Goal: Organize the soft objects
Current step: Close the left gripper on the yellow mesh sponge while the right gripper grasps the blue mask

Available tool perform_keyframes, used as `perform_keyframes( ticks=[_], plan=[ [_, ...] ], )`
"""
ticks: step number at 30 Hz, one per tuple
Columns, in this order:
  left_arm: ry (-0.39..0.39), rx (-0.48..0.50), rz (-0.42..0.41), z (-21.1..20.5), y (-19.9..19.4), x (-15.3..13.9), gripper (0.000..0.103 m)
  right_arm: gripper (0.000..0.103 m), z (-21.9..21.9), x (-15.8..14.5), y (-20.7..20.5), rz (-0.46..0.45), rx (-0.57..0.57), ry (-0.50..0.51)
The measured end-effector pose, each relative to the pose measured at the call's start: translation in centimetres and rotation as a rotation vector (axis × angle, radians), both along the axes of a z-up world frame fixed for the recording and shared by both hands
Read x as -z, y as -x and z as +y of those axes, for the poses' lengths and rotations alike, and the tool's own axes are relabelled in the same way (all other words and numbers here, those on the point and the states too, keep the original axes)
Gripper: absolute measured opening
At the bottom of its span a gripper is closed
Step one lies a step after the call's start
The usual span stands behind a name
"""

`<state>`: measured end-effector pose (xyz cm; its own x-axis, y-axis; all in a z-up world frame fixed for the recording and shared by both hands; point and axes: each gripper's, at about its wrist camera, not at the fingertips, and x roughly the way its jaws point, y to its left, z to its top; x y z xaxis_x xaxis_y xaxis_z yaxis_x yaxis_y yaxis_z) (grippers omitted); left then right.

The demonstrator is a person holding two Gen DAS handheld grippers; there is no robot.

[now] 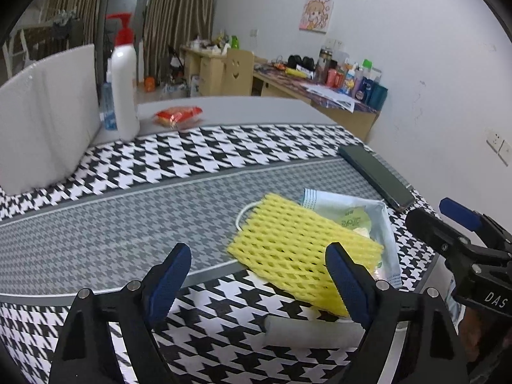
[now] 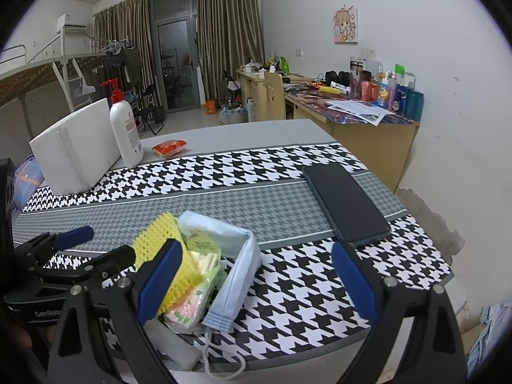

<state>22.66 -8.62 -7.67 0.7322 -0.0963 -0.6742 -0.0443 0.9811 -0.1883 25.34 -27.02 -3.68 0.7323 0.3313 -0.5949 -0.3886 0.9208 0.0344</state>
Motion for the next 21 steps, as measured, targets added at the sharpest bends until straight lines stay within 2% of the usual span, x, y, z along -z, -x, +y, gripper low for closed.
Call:
perform_keyframes(
  ticks=[5, 12, 14, 17, 21],
  plan=[
    [0.043, 0.029, 0.044, -0.4, -0.7, 0.8, 0.082, 0.097, -0.2, 0.2, -0.5, 0.005, 0.001, 0.002],
    [0.101, 0.065, 0.100, -0.9, -1.8, 1.7, 0.062, 0.097, -0.2, 0.5, -1.2, 0.007, 0.002, 0.010],
    [0.117, 0.070, 0.113, -1.0, -2.2, 1.9, 0.060, 0.097, -0.2, 0.7, -1.4, 0.007, 0.003, 0.016],
    [0.132, 0.079, 0.116, -1.2, -2.3, 1.9, 0.049, 0.097, -0.3, 0.9, -1.8, 0.016, 0.005, 0.010],
    [0.114, 0.066, 0.120, -1.2, -2.7, 2.2, 0.021, 0.097, -0.5, 1.1, -2.1, 0.020, 0.003, 0.012]
  ],
)
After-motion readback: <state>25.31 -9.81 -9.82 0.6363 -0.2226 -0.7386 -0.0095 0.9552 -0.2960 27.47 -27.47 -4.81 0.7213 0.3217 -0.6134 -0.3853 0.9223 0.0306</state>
